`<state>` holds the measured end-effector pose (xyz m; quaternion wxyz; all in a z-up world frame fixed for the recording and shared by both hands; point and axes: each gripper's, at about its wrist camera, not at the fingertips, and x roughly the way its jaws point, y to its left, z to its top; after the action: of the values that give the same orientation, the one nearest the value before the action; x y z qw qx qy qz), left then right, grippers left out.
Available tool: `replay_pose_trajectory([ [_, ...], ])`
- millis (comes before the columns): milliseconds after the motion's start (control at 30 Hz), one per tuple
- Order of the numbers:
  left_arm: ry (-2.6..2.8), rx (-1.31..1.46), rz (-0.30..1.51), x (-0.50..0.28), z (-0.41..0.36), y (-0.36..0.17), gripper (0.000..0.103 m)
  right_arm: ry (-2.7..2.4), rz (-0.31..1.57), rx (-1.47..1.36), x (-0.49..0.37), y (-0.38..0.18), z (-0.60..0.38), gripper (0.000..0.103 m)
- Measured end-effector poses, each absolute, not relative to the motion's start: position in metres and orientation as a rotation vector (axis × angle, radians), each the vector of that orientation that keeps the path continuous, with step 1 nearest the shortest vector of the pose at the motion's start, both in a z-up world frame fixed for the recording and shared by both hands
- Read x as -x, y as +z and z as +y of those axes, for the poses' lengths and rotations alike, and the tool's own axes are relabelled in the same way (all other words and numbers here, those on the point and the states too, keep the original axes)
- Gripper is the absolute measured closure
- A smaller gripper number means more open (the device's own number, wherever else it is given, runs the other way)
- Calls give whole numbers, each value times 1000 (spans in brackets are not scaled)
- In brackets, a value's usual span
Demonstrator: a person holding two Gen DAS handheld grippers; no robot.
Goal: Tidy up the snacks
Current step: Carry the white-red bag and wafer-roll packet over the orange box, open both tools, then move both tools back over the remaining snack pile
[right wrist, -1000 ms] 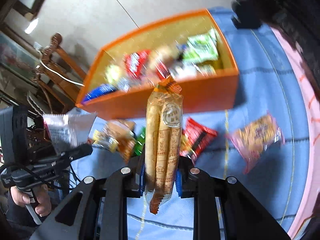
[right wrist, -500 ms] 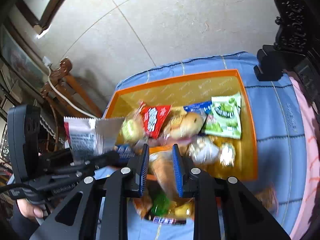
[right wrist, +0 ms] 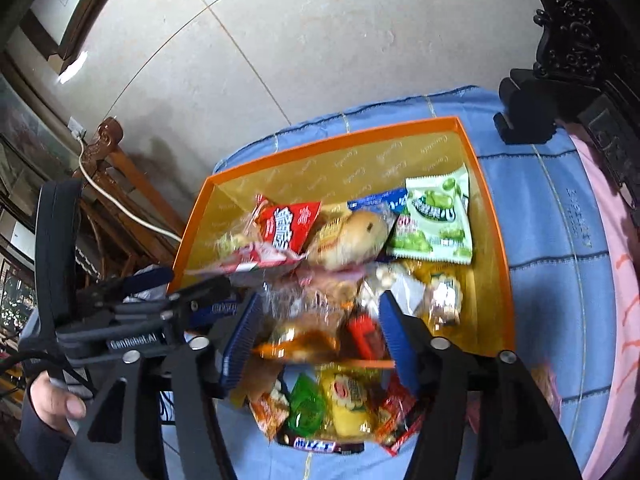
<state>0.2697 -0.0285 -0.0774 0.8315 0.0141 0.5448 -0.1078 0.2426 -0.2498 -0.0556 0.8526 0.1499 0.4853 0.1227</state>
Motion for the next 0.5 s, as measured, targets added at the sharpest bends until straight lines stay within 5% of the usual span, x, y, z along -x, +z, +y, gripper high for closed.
replay_pose_trajectory([
  [267,-199,-4,1178,-218,3,-82,5,251,1044,-318,-190,-66,-257,12],
  [500,-177,-41,1280,-171,21,-120,5,211,1141,-378,-160,-95,-268,10],
])
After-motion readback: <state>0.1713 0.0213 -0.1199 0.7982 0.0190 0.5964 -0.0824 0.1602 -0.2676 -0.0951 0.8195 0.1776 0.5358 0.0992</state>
